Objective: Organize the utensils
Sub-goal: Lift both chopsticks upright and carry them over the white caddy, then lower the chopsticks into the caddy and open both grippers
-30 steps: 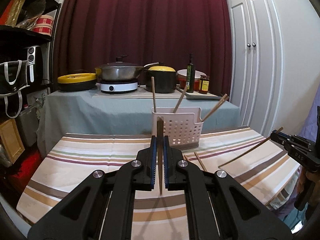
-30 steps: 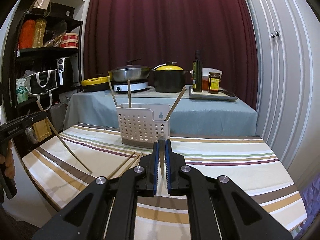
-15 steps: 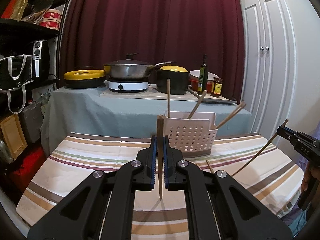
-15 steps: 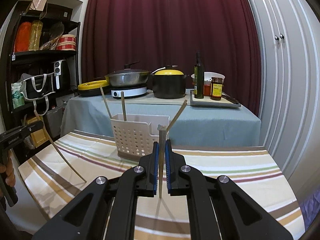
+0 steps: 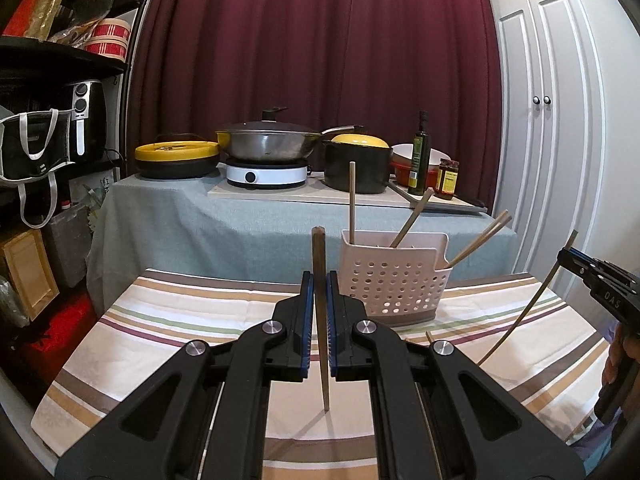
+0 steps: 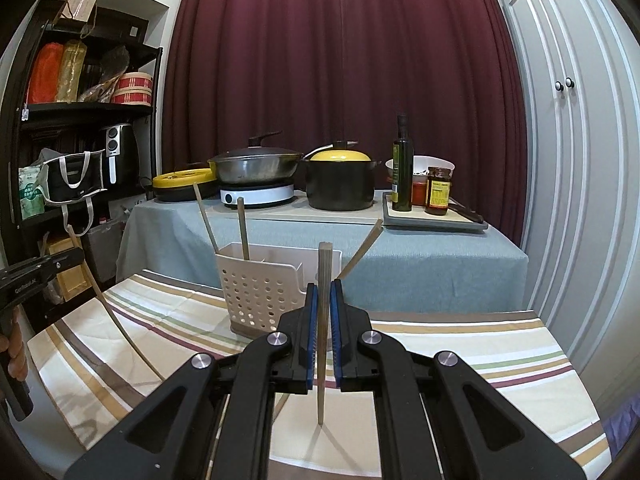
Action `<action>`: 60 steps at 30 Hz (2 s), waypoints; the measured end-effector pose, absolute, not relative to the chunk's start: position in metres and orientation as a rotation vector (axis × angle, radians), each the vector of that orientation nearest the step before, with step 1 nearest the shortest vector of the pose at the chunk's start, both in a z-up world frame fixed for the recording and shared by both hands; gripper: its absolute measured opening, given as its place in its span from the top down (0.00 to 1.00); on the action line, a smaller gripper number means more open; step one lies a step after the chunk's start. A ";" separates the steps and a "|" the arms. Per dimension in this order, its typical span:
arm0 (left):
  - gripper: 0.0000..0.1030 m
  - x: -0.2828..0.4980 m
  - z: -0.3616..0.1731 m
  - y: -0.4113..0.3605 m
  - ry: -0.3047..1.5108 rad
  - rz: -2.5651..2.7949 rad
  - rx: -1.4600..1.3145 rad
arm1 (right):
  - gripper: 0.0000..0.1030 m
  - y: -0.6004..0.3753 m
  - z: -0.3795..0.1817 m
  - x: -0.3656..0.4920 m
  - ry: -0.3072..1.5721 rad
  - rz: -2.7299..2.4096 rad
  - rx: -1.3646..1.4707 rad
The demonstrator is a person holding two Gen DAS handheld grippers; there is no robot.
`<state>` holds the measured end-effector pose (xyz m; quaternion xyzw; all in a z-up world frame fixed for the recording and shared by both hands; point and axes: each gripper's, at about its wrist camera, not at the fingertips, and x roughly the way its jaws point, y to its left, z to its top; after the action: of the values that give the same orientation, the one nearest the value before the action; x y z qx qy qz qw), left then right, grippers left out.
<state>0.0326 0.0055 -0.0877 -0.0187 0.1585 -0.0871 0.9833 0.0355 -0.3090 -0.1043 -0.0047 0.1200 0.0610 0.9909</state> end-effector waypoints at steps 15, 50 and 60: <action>0.94 0.044 -0.065 0.001 0.282 -0.201 -0.066 | 0.93 -0.306 -0.081 0.040 0.194 0.159 0.021; 0.94 0.179 0.021 -0.058 -0.005 -0.281 -0.060 | 0.93 -0.290 -0.030 0.148 0.015 0.214 0.022; 0.94 0.204 -0.012 -0.062 0.083 -0.280 -0.038 | 0.93 -0.285 -0.056 0.164 0.092 0.209 0.019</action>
<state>0.2042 -0.0625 -0.0123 -0.0190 0.0413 -0.1394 0.9892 0.1645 -0.2853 -0.0564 0.0094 0.0458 0.1045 0.9934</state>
